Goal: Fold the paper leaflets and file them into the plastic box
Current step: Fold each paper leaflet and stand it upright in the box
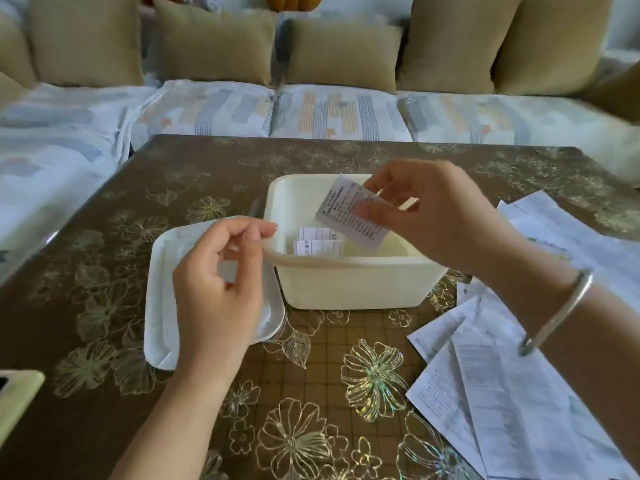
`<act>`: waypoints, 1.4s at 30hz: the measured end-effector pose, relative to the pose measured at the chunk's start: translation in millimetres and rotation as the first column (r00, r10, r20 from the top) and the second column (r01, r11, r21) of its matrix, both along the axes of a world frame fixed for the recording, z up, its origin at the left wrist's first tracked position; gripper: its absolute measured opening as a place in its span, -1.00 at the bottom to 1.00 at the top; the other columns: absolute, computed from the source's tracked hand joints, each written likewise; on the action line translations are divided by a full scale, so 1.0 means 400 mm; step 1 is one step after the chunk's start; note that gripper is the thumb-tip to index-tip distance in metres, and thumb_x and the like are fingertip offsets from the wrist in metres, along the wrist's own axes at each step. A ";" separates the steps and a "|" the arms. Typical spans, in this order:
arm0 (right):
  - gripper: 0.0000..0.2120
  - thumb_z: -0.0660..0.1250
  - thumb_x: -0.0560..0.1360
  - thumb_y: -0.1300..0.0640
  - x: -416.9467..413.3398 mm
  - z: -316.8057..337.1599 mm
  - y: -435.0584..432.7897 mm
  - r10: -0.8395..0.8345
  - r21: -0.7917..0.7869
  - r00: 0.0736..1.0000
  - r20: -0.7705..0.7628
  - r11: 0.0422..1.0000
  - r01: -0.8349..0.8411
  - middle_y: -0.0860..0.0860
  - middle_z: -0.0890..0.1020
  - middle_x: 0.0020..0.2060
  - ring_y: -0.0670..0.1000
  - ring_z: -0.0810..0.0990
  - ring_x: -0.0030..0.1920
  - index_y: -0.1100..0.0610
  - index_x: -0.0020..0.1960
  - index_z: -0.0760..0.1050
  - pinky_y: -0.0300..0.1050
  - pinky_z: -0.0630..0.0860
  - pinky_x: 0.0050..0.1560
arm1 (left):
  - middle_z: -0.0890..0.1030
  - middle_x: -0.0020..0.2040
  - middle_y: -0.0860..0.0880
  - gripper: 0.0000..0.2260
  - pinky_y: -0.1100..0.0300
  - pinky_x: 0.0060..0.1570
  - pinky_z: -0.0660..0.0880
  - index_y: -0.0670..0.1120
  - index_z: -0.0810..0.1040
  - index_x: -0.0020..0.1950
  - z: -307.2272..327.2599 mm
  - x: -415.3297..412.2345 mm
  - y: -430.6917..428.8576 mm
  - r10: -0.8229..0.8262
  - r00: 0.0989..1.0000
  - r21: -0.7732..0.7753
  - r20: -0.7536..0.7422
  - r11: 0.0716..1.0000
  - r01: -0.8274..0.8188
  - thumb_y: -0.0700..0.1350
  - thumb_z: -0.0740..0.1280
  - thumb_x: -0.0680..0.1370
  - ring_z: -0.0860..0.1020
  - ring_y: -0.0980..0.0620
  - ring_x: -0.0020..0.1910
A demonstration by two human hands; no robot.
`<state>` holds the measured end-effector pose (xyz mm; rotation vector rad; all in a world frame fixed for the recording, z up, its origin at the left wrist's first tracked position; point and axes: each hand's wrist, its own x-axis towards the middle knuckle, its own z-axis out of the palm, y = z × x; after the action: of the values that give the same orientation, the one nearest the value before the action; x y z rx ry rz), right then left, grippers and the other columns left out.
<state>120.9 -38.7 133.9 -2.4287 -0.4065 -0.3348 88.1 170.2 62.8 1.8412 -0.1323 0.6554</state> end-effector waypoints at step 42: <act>-0.91 0.36 0.48 -0.05 0.260 -0.131 0.101 0.015 -0.312 0.922 -0.387 0.939 -0.146 -0.16 0.62 -0.28 -0.12 0.53 -0.28 -0.08 -0.17 0.58 -0.17 0.48 -0.22 | 0.63 0.03 0.14 -0.72 0.40 0.05 0.39 -0.02 0.63 -0.11 -0.070 0.194 -0.031 -0.025 0.998 -0.055 -0.052 0.998 0.022 -0.14 0.13 0.59 0.54 0.05 0.19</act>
<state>225.0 1.6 81.4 -2.7159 -0.4143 0.2682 165.8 157.9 34.9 1.8006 -0.1007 0.5885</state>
